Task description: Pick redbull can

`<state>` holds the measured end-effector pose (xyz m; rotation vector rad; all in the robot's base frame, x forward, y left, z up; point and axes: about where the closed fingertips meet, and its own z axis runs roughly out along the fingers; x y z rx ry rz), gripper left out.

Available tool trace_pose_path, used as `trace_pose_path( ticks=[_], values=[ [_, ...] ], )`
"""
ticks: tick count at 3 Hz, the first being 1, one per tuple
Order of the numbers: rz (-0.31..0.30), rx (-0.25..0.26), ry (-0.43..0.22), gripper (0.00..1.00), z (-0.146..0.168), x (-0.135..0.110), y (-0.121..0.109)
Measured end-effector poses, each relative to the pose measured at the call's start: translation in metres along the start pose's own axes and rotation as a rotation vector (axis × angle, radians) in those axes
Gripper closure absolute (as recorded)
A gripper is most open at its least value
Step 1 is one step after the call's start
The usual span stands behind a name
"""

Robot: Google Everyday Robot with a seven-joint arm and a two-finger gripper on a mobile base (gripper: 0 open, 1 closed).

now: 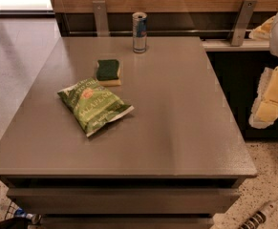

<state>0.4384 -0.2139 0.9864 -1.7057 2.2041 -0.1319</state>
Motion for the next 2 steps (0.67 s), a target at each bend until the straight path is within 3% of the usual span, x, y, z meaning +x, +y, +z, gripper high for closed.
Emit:
trace_pose_path(
  ticks=[1, 2],
  values=[
    [0.000, 0.000, 0.000, 0.00, 0.000, 0.000, 0.000],
    [0.011, 0.067, -0.058, 0.00, -0.002, -0.001, -0.029]
  ],
)
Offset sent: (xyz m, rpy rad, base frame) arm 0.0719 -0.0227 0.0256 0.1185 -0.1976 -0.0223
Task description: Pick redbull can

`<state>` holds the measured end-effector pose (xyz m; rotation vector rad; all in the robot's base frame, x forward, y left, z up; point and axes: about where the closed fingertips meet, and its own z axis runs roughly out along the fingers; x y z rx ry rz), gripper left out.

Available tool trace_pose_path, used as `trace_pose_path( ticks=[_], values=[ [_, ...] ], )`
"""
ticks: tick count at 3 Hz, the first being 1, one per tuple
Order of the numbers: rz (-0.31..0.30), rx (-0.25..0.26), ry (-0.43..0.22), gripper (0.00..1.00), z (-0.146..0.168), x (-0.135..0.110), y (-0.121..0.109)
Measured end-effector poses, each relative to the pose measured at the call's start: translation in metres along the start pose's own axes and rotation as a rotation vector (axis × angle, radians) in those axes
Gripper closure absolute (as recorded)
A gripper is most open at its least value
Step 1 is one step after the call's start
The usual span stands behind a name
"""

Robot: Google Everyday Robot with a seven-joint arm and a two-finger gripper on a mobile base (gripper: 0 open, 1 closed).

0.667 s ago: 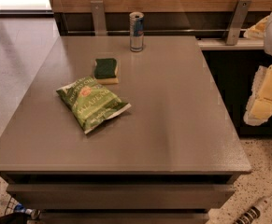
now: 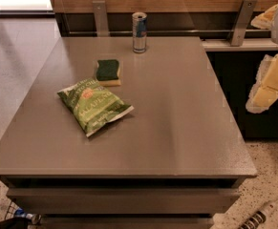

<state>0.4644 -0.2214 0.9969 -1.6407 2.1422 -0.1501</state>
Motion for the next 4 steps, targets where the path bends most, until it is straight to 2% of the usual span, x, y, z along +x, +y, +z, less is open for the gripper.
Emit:
trace_pose_path(
  ticks=[1, 2, 3, 4],
  values=[
    [0.080, 0.071, -0.108, 0.00, 0.008, 0.008, -0.040],
    [0.204, 0.106, -0.337, 0.00, 0.043, -0.001, -0.083],
    [0.366, 0.122, -0.705, 0.00, 0.081, -0.040, -0.141],
    [0.459, 0.125, -0.938, 0.00, 0.099, -0.068, -0.169]
  ],
)
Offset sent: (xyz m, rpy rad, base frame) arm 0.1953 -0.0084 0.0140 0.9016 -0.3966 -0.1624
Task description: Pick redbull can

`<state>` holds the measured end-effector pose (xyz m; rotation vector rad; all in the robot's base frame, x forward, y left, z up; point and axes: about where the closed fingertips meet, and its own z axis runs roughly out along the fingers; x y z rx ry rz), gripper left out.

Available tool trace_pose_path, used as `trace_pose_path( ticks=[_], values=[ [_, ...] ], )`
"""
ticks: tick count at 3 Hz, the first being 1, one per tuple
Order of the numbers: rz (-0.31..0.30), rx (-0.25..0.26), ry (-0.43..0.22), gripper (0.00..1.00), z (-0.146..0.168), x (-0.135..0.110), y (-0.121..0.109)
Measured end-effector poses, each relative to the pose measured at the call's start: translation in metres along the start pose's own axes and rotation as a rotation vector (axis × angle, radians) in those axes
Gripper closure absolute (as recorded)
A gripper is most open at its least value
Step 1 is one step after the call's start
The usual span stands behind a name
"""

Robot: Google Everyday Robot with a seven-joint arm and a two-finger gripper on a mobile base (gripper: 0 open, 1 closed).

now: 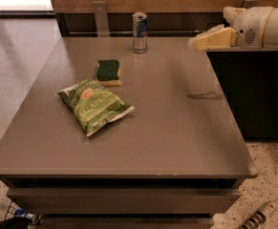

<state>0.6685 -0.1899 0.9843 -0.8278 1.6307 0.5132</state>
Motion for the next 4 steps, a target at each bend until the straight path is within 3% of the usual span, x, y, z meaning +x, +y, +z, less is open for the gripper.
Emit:
trace_pose_path(
  ticks=[1, 3, 4],
  values=[
    [0.039, -0.014, -0.141, 0.00, 0.025, -0.012, 0.000],
    [0.032, -0.011, -0.153, 0.00, 0.041, -0.010, -0.006],
    [0.032, 0.016, -0.166, 0.00, 0.081, 0.001, -0.029]
  ],
)
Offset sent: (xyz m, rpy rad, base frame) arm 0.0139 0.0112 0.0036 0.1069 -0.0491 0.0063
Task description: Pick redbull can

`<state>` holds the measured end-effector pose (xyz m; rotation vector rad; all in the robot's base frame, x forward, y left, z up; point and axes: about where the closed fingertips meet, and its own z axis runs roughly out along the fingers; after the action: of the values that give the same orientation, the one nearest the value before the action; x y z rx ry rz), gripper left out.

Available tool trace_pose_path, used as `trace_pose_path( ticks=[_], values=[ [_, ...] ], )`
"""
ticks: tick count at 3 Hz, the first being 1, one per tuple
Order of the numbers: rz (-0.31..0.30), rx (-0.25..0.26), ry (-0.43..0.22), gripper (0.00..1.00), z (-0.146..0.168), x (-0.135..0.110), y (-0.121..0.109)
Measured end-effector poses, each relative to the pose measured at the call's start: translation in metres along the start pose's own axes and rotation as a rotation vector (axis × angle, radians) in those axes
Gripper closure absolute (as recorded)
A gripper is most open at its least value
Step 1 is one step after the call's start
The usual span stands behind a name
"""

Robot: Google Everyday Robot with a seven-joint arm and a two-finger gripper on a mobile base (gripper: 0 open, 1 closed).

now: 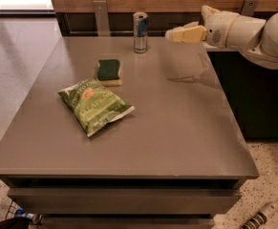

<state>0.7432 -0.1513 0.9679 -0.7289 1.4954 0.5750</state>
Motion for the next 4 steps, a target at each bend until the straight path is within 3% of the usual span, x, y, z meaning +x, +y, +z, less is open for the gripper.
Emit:
trace_pose_path(
  ticks=[1, 2, 4],
  values=[
    [0.005, 0.005, -0.021, 0.00, 0.053, 0.017, -0.024],
    [0.009, 0.001, -0.032, 0.00, 0.079, 0.023, -0.033],
    [0.052, -0.050, -0.063, 0.00, 0.133, 0.037, -0.032]
  ],
)
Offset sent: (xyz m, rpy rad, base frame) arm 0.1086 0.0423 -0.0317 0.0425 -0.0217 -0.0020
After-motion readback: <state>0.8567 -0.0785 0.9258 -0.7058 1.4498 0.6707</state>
